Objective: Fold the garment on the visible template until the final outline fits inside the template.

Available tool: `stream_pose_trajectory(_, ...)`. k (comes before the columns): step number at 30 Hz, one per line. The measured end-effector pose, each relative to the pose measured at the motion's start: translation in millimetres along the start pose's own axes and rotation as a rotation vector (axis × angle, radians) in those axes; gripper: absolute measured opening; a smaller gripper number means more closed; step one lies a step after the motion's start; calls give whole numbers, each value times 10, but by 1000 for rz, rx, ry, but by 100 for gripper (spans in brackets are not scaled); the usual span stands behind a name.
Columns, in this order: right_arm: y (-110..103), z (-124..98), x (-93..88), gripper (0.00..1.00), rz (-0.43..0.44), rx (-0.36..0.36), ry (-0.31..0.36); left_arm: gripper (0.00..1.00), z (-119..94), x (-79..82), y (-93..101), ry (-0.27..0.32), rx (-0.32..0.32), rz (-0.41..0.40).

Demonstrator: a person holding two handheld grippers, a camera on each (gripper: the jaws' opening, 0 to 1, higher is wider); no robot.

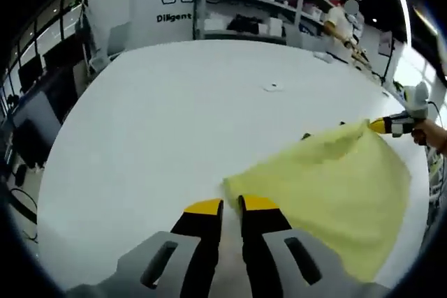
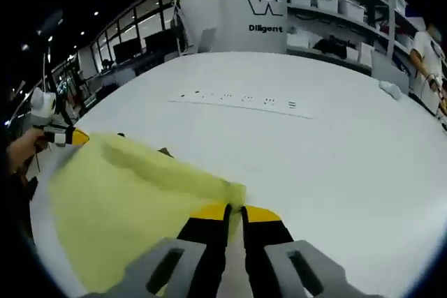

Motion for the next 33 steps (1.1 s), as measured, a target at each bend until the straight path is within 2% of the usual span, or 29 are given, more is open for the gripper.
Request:
stream_pose_trajectory(4, -38, -17, 14, 4, 38, 5, 19, 19, -28, 22, 1, 5, -10, -24)
stream_pose_trajectory(7, -91, -52, 18, 8, 53, 4, 37, 27, -60, 22, -3, 5, -7, -23)
stream_pose_trajectory(10, -158, -94, 40, 19, 107, 18, 86, 41, -93, 29, 5, 8, -3, -13)
stream_pose_trajectory(11, -184, -118, 51, 23, 131, 23, 107, 45, -173, 22, 21, 14, 9, 32)
stream_pose_trajectory(14, -215, -142, 49, 32, 131, 27, 110, 54, -191, 28, 18, 17, 12, 48)
stream_pose_trajectory(17, -326, -235, 26, 39, 130, 54, 117, 61, -348, 16, 99, 17, -13, 60)
stream_pose_trajectory(19, -379, -273, -1, 44, 137, 75, 118, 67, -422, 34, 149, 67, -31, 83)
stream_pose_trajectory(26, -489, -373, -67, 47, 110, 100, 96, 73, -578, -22, 243, 71, -65, 104)
stream_pose_trajectory(29, -587, -442, -125, 52, 95, 134, 67, 73, -687, -97, 302, 49, -86, 100)
stream_pose_trajectory(30, -668, -497, -184, 53, 70, 146, 46, 74, -782, -159, 347, 53, -98, 120)
stream_pose_trajectory(33, -738, -550, -233, 54, 54, 163, 33, 75, -851, -208, 368, 47, -109, 128)
Point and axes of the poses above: the point that each gripper's makers call its tool centre point, and the gripper's own axes: z roughly forward along the fingers, y roughly to its right, x roughly out of its top, the point moved 6 cm from there along -z, roughly backward along the fingers, and after that the axes turned 15 degrees about x, right-handed, at the moved point
